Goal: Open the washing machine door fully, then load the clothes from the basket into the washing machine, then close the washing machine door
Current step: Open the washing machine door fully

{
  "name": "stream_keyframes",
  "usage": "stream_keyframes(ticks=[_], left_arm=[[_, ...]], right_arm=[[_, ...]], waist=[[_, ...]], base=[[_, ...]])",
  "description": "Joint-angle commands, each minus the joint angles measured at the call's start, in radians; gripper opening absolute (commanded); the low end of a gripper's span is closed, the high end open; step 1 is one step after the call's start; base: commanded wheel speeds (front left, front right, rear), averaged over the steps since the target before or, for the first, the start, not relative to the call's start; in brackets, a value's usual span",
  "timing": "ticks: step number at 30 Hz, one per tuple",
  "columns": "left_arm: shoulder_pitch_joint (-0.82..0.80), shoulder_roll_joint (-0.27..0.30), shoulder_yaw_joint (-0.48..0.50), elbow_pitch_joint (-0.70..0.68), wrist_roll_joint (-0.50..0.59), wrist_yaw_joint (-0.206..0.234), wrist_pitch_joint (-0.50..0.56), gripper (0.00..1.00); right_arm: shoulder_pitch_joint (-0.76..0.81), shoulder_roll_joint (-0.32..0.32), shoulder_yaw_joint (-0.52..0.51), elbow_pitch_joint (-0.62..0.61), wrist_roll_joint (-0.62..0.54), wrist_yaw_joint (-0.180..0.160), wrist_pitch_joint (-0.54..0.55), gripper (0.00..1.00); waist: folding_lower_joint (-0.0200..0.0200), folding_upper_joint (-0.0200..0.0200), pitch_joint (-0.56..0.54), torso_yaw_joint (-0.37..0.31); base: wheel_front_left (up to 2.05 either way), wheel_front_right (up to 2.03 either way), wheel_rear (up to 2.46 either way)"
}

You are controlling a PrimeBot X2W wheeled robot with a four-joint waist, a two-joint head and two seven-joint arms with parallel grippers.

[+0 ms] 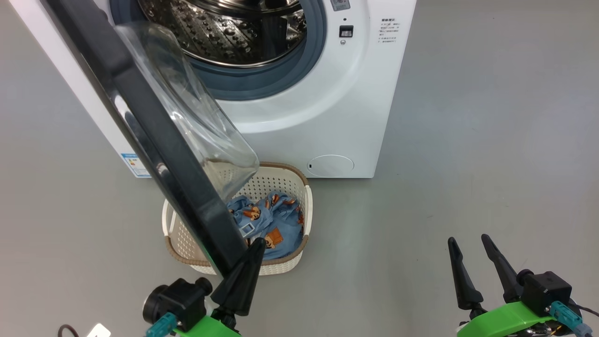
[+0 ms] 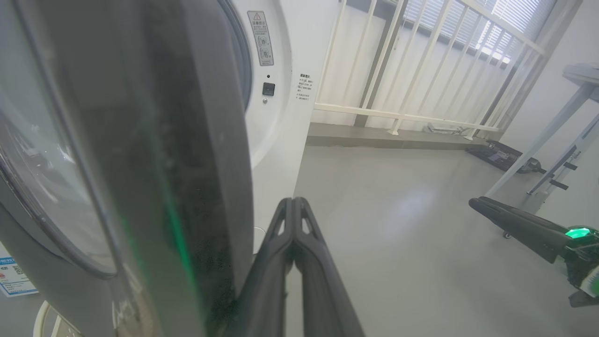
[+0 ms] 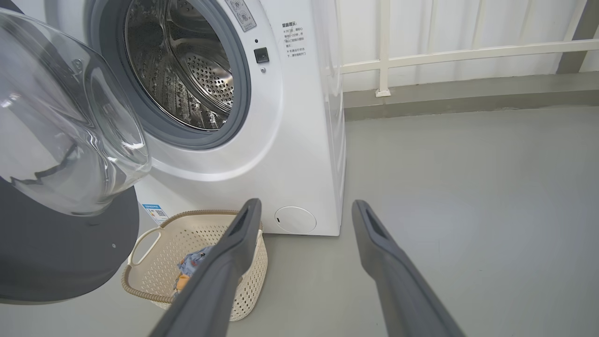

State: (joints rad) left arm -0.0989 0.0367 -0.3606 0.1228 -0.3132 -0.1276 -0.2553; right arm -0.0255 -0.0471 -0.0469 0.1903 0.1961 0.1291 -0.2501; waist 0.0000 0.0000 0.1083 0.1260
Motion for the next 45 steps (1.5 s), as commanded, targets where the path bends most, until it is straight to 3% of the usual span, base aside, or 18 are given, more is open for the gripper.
stream_keyframes(ticks=[1,12,27,45], left_arm=[[-0.024,0.014,0.060,-0.030,0.003,0.017,-0.006,0.00],[-0.071,0.014,0.011,-0.039,-0.014,0.034,-0.006,0.00],[-0.074,0.014,0.067,-0.031,-0.014,0.057,-0.006,0.00],[0.002,0.014,0.103,-0.062,0.010,0.053,-0.006,0.00]], right_arm=[[-0.021,-0.003,0.026,-0.021,0.008,0.002,-0.012,1.00],[-0.025,-0.003,0.028,-0.014,0.013,0.002,-0.012,1.00],[-0.024,-0.003,0.019,-0.015,0.017,0.002,-0.012,1.00],[-0.020,-0.003,0.014,-0.020,0.013,0.002,-0.012,1.00]], waist=[[0.0000,0.0000,0.000,0.000],[0.0000,0.0000,0.001,-0.013],[0.0000,0.0000,0.009,-0.007],[0.0000,0.0000,0.012,0.037]], base=[[0.00,0.00,0.00],[0.00,0.00,0.00],[0.00,0.00,0.00],[0.00,0.00,0.00]])
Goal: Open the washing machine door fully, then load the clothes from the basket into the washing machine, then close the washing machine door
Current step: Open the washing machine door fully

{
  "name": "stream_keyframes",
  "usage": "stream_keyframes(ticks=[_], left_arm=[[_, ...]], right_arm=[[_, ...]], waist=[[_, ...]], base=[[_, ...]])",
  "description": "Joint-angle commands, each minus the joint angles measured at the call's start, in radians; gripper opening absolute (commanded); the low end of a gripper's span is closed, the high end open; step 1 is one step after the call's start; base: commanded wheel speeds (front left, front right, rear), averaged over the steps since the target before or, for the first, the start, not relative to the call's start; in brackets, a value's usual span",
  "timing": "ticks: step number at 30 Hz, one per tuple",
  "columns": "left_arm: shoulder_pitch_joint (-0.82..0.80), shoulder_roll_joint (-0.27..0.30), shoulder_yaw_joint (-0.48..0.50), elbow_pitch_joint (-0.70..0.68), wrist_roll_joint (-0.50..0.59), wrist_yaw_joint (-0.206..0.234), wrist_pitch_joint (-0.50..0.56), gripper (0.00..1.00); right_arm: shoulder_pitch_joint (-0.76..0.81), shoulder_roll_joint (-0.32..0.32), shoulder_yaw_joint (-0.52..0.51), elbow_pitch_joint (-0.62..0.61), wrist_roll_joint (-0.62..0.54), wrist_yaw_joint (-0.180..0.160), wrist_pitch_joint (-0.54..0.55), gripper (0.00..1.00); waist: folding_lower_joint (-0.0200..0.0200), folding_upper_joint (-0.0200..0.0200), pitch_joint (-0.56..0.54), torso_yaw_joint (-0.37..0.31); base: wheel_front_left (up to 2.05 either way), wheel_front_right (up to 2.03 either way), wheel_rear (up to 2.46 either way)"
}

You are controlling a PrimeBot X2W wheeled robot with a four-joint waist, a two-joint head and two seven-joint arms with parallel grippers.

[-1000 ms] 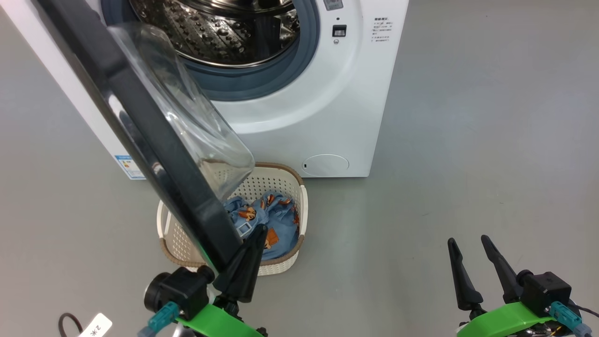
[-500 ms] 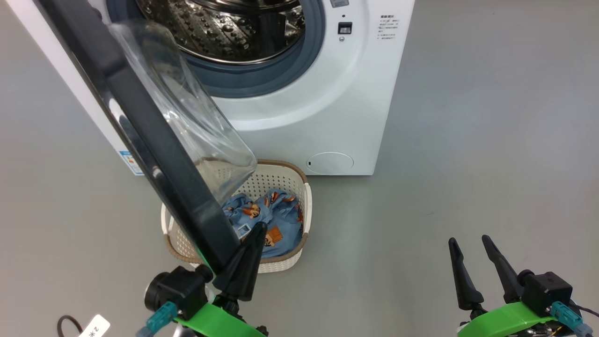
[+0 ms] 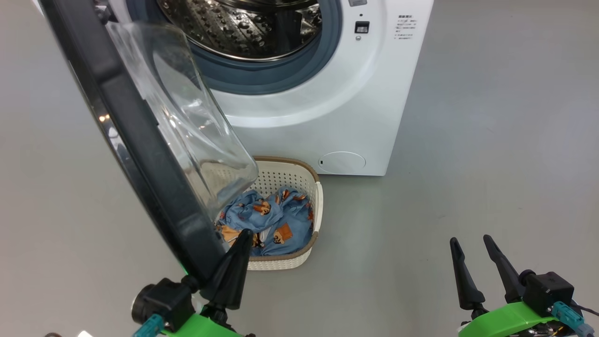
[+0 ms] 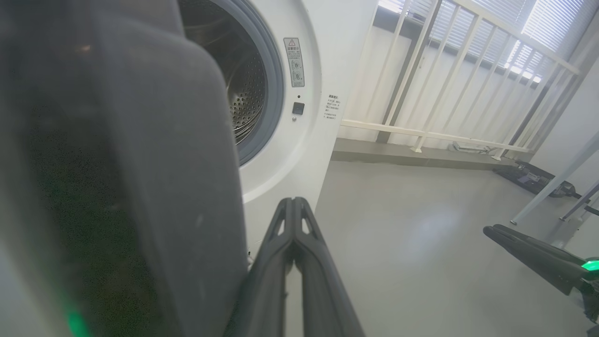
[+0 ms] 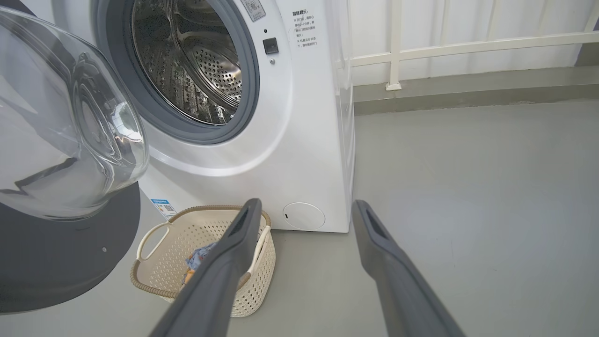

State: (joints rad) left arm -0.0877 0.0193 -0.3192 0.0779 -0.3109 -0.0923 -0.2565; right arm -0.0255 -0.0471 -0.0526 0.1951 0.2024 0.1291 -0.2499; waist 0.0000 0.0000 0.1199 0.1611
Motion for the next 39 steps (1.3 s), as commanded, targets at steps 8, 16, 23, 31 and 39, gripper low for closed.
stream_keyframes(ticks=[8,16,23,31,39], left_arm=[[0.058,0.031,0.058,-0.085,0.046,0.012,-0.005,0.00],[0.073,0.031,0.074,-0.105,0.032,0.035,-0.005,0.00],[0.070,0.031,0.109,-0.103,0.031,0.043,-0.005,0.00],[0.095,0.031,0.164,-0.096,0.026,0.056,-0.005,0.00],[0.107,0.031,0.233,-0.078,0.019,0.064,-0.005,0.00]], right_arm=[[-0.014,-0.003,0.010,-0.029,0.004,0.002,-0.012,1.00],[-0.010,-0.003,0.013,-0.025,0.007,0.002,-0.012,1.00],[-0.011,-0.003,0.018,-0.021,0.009,0.002,-0.012,1.00],[0.006,-0.003,0.006,-0.023,0.009,0.002,-0.012,1.00],[0.002,-0.003,0.022,-0.018,0.008,0.002,-0.012,1.00]], waist=[[0.0000,0.0000,0.005,0.037],[0.0000,0.0000,0.001,0.078],[0.0000,0.0000,-0.010,0.090],[0.0000,0.0000,-0.020,0.125],[0.0000,0.0000,-0.021,0.160]], base=[[0.00,0.00,0.00],[0.00,0.00,0.00],[0.00,0.00,0.00],[0.00,0.00,0.00],[0.00,0.00,0.00]])
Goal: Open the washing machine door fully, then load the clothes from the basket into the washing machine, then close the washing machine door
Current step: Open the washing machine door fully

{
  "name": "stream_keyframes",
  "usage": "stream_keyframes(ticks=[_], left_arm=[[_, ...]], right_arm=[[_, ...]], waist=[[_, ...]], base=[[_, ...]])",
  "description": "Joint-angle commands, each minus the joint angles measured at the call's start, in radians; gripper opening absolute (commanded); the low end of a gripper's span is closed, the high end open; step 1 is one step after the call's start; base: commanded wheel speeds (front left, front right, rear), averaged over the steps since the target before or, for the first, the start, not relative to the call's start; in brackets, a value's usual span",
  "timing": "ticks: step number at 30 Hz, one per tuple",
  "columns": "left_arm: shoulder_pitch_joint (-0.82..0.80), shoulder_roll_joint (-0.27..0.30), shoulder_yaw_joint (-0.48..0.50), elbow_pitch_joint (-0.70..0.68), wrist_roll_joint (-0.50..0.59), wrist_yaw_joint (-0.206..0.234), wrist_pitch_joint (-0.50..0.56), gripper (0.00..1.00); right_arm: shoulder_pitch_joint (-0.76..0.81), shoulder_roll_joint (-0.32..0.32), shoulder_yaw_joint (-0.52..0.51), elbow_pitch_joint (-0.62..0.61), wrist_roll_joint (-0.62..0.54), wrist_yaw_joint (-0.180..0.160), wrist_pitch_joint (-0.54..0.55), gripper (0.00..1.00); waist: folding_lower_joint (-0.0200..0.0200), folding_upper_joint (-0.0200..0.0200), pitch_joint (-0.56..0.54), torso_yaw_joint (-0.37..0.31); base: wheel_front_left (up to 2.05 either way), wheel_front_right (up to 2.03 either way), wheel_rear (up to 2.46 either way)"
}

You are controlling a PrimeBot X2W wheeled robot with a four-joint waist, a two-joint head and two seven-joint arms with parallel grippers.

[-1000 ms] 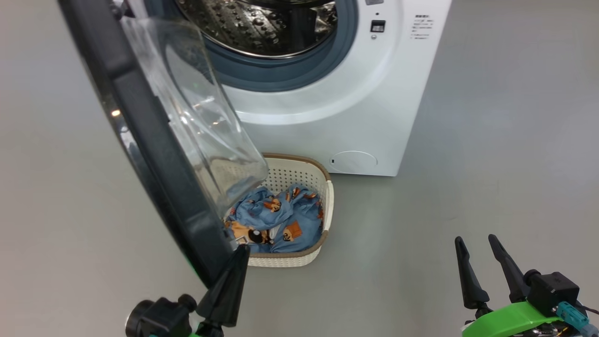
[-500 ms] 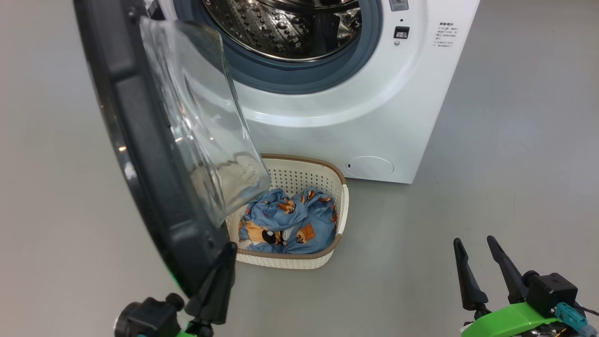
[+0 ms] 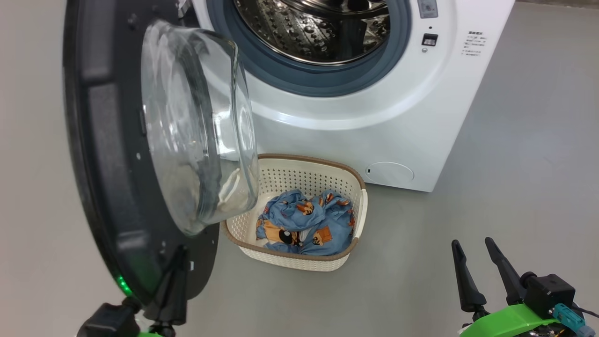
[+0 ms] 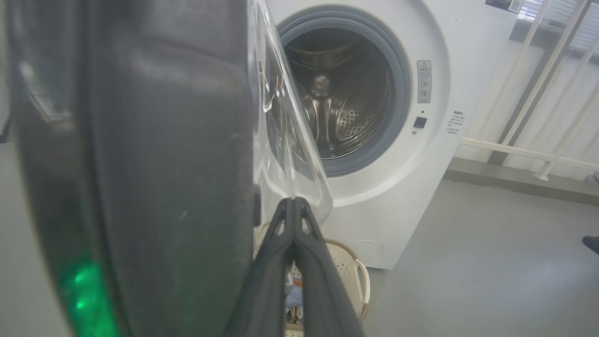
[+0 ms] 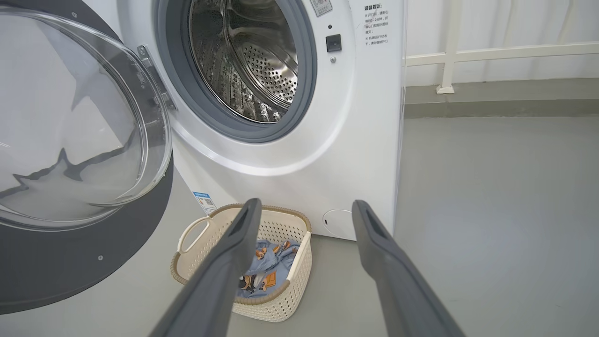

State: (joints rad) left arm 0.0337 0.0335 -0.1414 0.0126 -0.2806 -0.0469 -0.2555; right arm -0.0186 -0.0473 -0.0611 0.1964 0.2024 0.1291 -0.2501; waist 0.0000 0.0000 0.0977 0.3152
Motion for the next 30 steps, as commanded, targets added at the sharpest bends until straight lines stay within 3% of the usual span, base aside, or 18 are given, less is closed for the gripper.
stream_keyframes(ticks=[1,10,19,30], left_arm=[[-0.014,0.017,0.064,-0.007,-0.012,0.021,-0.006,0.00],[-0.039,0.017,0.195,0.054,-0.046,0.037,-0.006,0.00],[-0.075,0.017,0.326,0.074,-0.080,0.091,-0.006,0.00],[-0.144,0.017,0.458,0.136,-0.089,0.090,-0.006,0.00]], right_arm=[[-0.005,-0.003,0.031,-0.019,0.007,0.002,-0.012,1.00],[-0.014,-0.003,0.034,-0.018,-0.001,0.002,-0.012,1.00],[-0.019,-0.003,0.036,-0.018,-0.003,0.002,-0.012,1.00],[-0.034,-0.004,0.039,-0.016,-0.005,0.002,-0.012,1.00]], waist=[[0.0000,0.0000,0.002,0.008],[0.0000,0.0000,0.018,0.000],[0.0000,0.0000,0.034,-0.016],[0.0000,0.0000,0.059,-0.029]], base=[[0.00,0.00,0.00],[0.00,0.00,0.00],[0.00,0.00,0.00],[0.00,0.00,0.00]])
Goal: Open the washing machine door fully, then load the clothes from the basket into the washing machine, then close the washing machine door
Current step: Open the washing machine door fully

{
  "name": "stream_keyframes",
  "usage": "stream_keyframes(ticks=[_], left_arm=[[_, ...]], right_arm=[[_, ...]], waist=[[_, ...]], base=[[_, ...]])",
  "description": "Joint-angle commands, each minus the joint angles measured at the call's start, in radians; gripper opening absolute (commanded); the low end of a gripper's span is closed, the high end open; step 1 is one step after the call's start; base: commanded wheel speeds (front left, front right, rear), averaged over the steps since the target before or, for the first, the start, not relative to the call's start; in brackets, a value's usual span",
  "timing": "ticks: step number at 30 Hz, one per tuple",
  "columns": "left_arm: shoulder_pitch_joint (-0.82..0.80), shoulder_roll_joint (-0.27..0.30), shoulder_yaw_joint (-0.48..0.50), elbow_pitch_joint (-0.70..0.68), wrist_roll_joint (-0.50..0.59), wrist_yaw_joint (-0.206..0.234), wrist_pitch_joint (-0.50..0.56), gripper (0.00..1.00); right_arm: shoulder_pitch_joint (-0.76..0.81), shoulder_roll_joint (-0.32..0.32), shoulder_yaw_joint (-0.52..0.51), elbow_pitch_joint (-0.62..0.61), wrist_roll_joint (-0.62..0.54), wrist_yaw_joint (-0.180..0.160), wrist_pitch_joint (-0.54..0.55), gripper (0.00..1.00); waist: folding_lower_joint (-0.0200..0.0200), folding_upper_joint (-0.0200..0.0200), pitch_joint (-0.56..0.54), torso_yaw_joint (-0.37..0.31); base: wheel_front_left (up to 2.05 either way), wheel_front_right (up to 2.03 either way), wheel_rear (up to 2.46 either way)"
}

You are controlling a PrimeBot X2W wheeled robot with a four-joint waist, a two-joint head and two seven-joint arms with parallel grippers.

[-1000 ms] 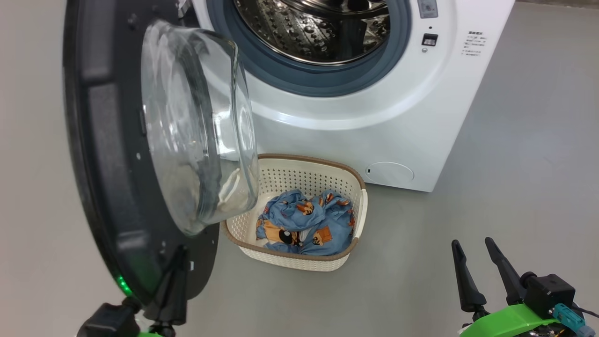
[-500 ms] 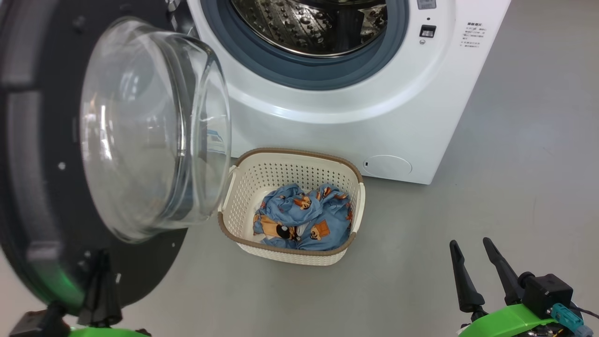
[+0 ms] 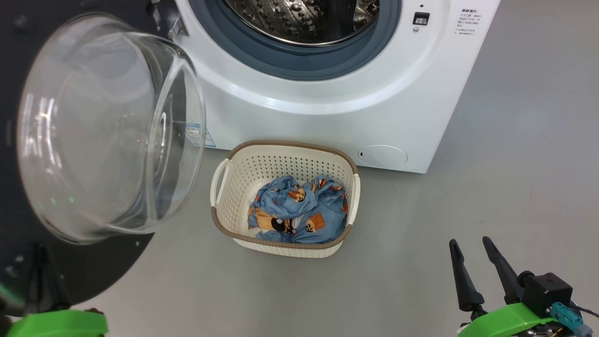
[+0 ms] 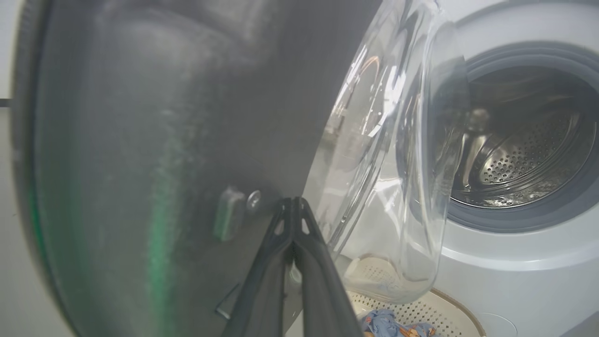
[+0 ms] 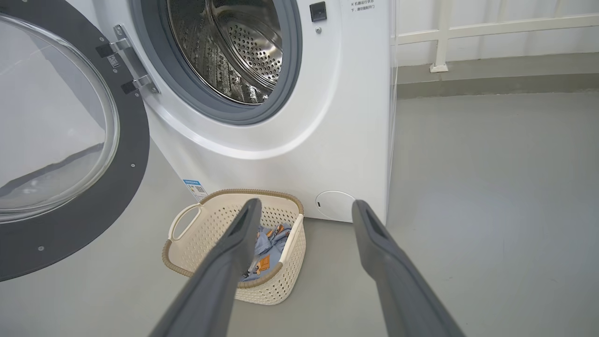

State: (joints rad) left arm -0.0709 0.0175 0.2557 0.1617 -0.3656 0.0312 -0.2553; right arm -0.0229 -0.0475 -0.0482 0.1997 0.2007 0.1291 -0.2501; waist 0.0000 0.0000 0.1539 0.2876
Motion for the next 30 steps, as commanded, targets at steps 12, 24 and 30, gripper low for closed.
stream_keyframes(ticks=[12,24,30], left_arm=[[-0.166,0.046,0.257,0.093,0.010,-0.028,-0.006,0.00],[-0.301,0.118,0.370,0.233,0.077,-0.086,-0.006,0.00],[-0.352,0.141,0.414,0.294,0.101,-0.105,-0.006,0.00]], right_arm=[[-0.047,-0.009,0.030,-0.014,-0.006,0.002,-0.012,1.00],[-0.066,-0.017,0.031,-0.009,-0.005,0.002,-0.012,1.00],[-0.075,-0.019,0.034,-0.005,-0.003,0.002,-0.012,1.00]], waist=[[0.0000,0.0000,0.029,-0.017],[0.0000,0.0000,0.052,-0.036],[0.0000,0.0000,0.055,-0.048]], base=[[0.00,0.00,0.00],[0.00,0.00,0.00],[0.00,0.00,0.00]])
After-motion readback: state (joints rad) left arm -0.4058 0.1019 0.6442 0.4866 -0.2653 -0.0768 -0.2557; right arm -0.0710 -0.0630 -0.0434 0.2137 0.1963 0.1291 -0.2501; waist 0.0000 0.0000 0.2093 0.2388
